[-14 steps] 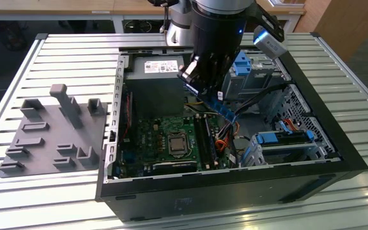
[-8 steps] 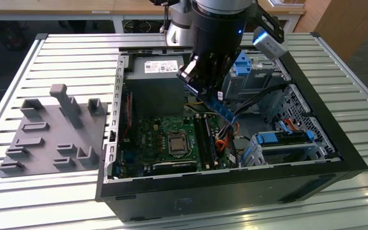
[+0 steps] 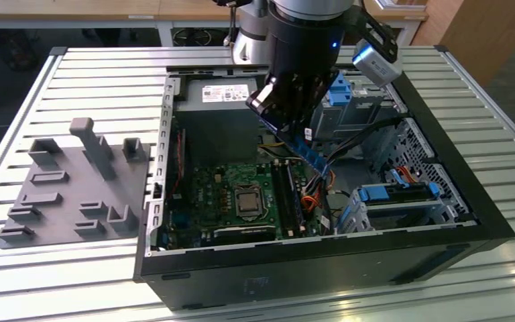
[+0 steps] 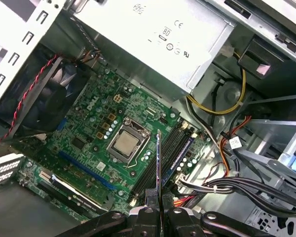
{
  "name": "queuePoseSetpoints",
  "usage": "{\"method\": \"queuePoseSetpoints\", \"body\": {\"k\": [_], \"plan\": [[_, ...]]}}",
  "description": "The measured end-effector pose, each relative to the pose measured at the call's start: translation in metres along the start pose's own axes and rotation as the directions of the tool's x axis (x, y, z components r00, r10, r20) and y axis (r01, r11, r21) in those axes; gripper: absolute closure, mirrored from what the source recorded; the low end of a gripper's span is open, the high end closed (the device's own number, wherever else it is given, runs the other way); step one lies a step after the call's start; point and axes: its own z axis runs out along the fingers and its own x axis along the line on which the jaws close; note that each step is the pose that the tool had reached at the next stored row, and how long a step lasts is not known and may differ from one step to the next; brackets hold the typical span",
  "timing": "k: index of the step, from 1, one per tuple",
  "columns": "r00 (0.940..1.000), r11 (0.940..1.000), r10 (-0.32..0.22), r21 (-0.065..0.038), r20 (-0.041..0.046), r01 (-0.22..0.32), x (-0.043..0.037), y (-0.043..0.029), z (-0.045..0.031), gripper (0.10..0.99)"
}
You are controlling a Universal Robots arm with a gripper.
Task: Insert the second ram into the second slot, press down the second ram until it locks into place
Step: 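Press down the second ram until it locks into place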
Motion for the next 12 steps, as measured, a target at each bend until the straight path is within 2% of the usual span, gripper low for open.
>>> {"method": "queuePoseSetpoints", "body": {"k": [12], "plan": [[0.9978,0.9978,0.067,0.001,-0.0006,-0.067,0.0,0.0,0.0001,0.949]]}}
